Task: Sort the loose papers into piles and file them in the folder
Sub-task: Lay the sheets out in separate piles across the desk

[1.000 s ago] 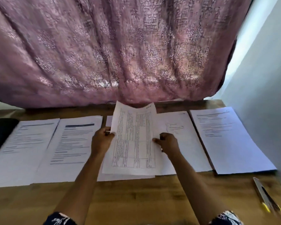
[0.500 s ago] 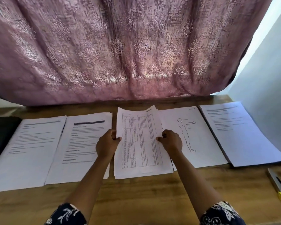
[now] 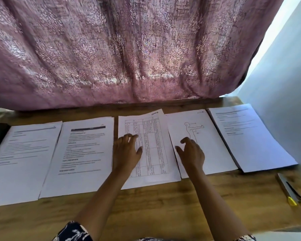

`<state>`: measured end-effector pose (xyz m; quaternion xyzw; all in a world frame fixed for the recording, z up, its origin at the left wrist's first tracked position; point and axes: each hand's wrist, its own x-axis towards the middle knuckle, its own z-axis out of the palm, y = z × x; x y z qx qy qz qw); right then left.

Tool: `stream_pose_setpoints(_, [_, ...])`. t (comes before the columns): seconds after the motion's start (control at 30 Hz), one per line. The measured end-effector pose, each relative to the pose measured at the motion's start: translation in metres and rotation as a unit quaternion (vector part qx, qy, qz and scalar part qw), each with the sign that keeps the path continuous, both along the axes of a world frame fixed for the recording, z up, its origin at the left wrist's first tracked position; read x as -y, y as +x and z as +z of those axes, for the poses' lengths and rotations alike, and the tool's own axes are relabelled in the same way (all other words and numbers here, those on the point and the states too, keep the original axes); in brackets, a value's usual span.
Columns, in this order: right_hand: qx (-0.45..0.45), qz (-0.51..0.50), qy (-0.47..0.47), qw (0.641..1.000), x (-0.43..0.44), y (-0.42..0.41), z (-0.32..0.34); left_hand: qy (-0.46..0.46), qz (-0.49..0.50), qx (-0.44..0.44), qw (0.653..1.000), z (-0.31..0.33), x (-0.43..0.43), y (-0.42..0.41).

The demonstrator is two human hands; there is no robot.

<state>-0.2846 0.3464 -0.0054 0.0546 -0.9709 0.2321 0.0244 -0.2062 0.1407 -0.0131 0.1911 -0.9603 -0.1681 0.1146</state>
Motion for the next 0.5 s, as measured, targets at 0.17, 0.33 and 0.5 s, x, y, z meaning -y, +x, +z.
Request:
stream_pose_setpoints(0.17, [-0.036, -0.044, -0.011, 0.998, -0.053, -0.02, 0.001, 0.011, -0.072, 0.01, 0.997, -0.004, -0.049, -0.02])
stream_pose_setpoints(0.33, [-0.076, -0.08, 0.074, 0.991, -0.114, -0.044, 0.009, 0.032, -0.15, -0.005, 0.988, 0.003, -0.116, -0.058])
stream_pose_setpoints(0.5, [0.009, -0.05, 0.184, 0.982, -0.171, -0.061, 0.002, 0.033, -0.204, 0.022, 0.978, -0.002, -0.182, -0.101])
